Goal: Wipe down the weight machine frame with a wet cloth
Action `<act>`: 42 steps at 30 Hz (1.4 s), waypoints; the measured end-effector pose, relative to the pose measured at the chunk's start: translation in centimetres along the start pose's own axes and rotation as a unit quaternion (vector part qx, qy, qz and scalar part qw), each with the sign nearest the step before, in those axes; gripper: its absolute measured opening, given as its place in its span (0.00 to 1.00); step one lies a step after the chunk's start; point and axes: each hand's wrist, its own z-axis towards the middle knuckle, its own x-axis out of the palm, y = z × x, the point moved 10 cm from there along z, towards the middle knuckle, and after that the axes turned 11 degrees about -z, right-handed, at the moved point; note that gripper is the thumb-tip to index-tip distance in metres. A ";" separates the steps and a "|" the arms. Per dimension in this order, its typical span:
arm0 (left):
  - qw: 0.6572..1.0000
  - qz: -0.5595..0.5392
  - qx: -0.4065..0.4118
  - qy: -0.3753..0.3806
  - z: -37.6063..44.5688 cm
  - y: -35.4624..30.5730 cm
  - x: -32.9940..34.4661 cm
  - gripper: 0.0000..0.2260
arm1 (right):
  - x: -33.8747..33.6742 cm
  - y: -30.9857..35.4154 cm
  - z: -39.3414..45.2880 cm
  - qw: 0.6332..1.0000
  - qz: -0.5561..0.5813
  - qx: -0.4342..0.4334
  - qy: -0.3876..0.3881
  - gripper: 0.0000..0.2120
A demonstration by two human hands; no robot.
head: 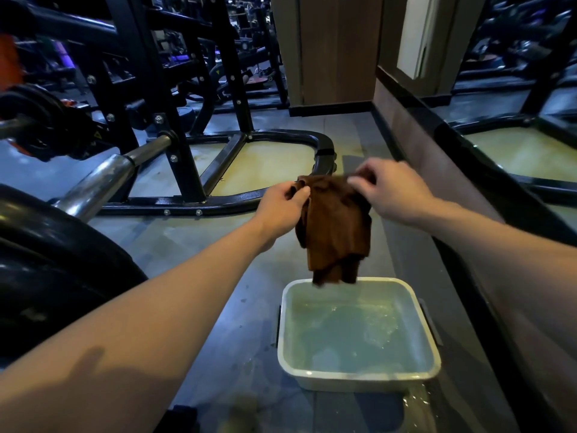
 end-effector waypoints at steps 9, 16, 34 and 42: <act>0.999 0.002 -0.038 0.017 -0.2 1.4 1.3 0.11 | 2.4 -1.2 -1.1 0.985 0.167 0.033 0.010 0.12; 0.988 -0.113 -0.102 0.000 0.1 2.4 1.4 0.20 | 2.6 -1.3 -0.9 0.965 0.248 0.047 0.068 0.15; 0.814 0.149 -0.417 0.375 -14.5 17.7 6.2 0.16 | 19.3 -3.0 -17.1 0.705 0.212 0.212 0.643 0.11; 0.834 0.301 -0.306 0.347 -12.3 19.2 7.9 0.16 | 21.2 -7.2 -15.1 0.805 0.021 0.132 0.578 0.08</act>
